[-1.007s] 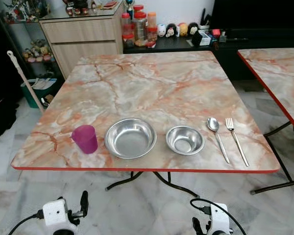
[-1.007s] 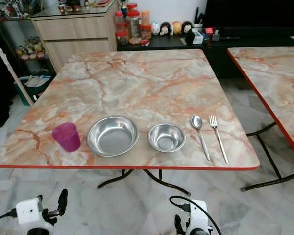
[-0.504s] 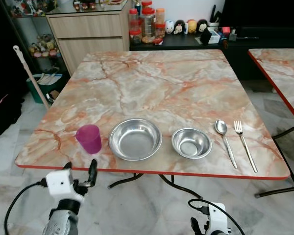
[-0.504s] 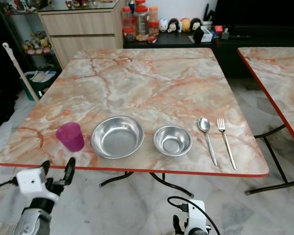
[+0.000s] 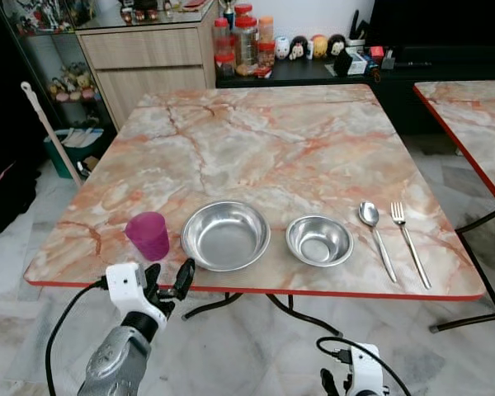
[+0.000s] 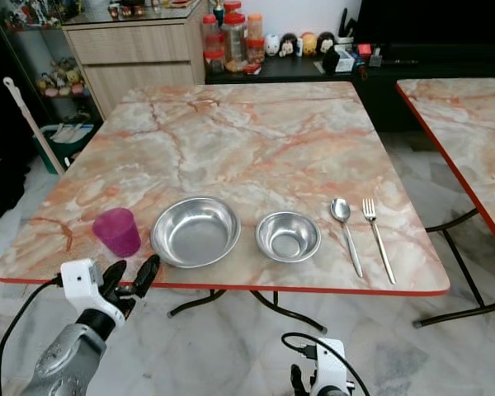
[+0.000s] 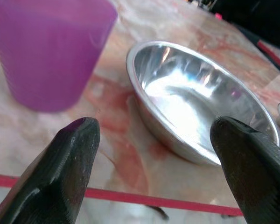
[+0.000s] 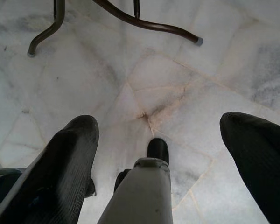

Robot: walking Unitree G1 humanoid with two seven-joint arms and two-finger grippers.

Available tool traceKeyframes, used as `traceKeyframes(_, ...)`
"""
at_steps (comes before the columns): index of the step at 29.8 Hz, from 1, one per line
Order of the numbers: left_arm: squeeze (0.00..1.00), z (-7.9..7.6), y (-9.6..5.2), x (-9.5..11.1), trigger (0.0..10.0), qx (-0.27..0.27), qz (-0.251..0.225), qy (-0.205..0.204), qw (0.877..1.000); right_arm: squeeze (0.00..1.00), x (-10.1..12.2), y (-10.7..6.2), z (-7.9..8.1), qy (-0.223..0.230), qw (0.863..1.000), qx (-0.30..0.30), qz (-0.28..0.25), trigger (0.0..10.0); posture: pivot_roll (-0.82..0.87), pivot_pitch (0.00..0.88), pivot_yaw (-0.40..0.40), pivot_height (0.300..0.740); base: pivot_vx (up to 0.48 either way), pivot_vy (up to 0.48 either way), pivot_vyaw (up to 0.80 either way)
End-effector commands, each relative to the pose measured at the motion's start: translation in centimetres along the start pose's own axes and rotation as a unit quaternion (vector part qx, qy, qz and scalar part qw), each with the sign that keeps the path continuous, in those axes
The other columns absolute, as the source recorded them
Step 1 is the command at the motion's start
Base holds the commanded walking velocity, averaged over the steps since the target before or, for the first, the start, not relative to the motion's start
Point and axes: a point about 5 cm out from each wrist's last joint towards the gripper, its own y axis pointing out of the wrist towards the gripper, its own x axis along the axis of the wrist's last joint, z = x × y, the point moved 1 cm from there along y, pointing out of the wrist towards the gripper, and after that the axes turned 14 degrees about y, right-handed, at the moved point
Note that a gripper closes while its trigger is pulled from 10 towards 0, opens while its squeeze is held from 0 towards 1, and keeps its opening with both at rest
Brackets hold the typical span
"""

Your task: Setting the table

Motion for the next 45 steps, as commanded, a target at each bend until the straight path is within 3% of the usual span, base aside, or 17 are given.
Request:
traceKeyframes(1, 0.00, 0.2, 0.4, 0.5, 10.0, 0.016, 0.003, -0.031, 0.999, 0.00, -0.1, 0.0, 0.2, 0.000, 1.000, 0.002, 0.000, 10.0, -0.09, 0.000, 0.071, 0.740, 0.000, 0.000, 0.00)
traceKeyframes(3, 0.00, 0.0, 1.5, 0.5, 10.0, 0.029, 0.020, -0.063, 0.997, 0.00, 0.0, 0.0, 0.3, 0.003, 1.000, 0.002, -0.001, 10.0, -0.10, 0.000, 0.077, 0.740, 0.000, 0.000, 0.00)
traceKeyframes(9, 0.00, 0.1, 2.6, 0.3, 10.0, 0.043, 0.042, -0.063, 0.996, 0.00, -0.1, 0.0, 0.3, 0.006, 1.000, 0.003, -0.002, 10.0, -0.12, 0.000, 0.088, 0.740, 0.000, 0.000, 0.00)
traceKeyframes(22, 0.00, 0.0, 3.9, 0.0, 10.0, 0.062, 0.081, -0.033, 0.994, 0.00, -0.1, 0.1, 0.6, 0.013, 1.000, 0.003, -0.005, 10.0, -0.14, 0.000, 0.103, 0.740, 0.000, 0.000, 0.00)
traceKeyframes(33, 0.00, -1.0, 5.0, -0.4, 10.0, 0.066, 0.113, -0.024, 0.991, 0.00, -0.1, 0.0, 0.4, 0.023, 1.000, -0.001, -0.006, 10.0, -0.15, 0.000, 0.105, 0.740, 0.000, 0.000, 0.00)
traceKeyframes(34, 0.00, -1.1, 5.1, -0.5, 0.0, 0.065, 0.117, -0.022, 0.991, 0.00, -0.1, 0.0, 0.3, 0.024, 1.000, -0.002, -0.006, 10.0, -0.15, 0.000, 0.105, 0.740, 0.000, 0.000, 0.00)
traceKeyframes(45, 0.00, -1.8, 5.6, -0.2, 0.0, 0.058, 0.115, -0.024, 0.991, 0.00, 0.0, 0.0, 0.2, 0.029, 1.000, -0.005, -0.007, 10.0, -0.15, 0.000, 0.097, 0.740, 0.000, 0.000, 0.00)
